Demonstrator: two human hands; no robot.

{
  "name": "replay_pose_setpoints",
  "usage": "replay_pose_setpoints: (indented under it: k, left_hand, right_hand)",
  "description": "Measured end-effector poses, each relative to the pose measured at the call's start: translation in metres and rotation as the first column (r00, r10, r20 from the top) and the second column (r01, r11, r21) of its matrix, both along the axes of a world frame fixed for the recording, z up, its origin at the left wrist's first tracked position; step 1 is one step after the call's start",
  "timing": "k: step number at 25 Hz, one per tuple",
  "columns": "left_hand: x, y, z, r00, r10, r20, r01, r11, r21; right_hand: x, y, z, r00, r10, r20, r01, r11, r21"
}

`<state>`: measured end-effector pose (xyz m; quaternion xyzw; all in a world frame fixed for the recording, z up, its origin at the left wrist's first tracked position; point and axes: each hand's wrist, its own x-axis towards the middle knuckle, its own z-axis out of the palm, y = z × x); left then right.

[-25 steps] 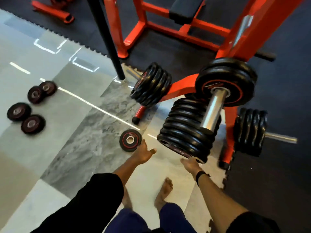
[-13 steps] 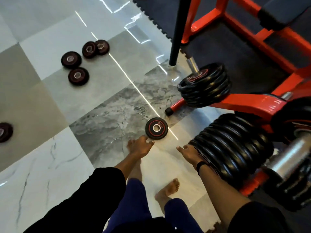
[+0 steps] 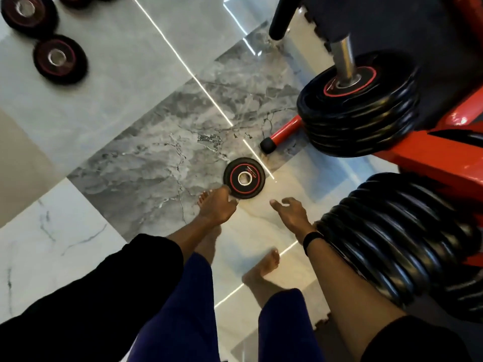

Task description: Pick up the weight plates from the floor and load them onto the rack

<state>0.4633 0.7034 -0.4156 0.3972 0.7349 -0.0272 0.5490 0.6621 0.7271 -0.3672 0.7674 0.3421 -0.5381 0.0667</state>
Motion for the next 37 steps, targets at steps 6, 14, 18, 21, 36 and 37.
replay_pose_setpoints:
  k: [6, 14, 18, 21, 36, 37]
  left_hand:
    - [-0.005, 0.033, -0.149, 0.992, -0.005, -0.125, -0.002, 0.998, -0.059]
    - [0.032, 0.043, -0.36, 0.981, 0.076, -0.18, -0.094, 0.991, -0.096]
    - [0.056, 0.055, -0.414, 0.937, 0.046, -0.347, -0.069, 0.996, -0.052]
    - [0.071, 0.055, -0.434, 0.867, 0.037, -0.498, -0.037, 0.999, 0.01]
    - [0.06, 0.069, -0.42, 0.903, 0.011, -0.43, -0.025, 0.999, -0.027]
    - [0.063, 0.072, -0.412, 0.899, -0.005, -0.438, -0.025, 0.998, -0.063]
  right_hand:
    - [-0.004, 0.027, -0.157, 0.992, -0.069, 0.109, 0.067, 0.997, 0.022]
    - [-0.004, 0.031, -0.395, 0.989, -0.002, 0.145, 0.011, 0.998, -0.062]
    - [-0.02, 0.033, -0.46, 0.961, 0.029, 0.275, -0.028, 1.0, -0.008]
    - [-0.032, 0.03, -0.482, 0.908, 0.013, 0.42, -0.046, 0.997, 0.07]
    - [-0.019, 0.05, -0.471, 0.94, 0.08, 0.333, -0.091, 0.996, 0.017]
    - [-0.017, 0.051, -0.463, 0.94, 0.082, 0.332, -0.088, 0.996, 0.003]
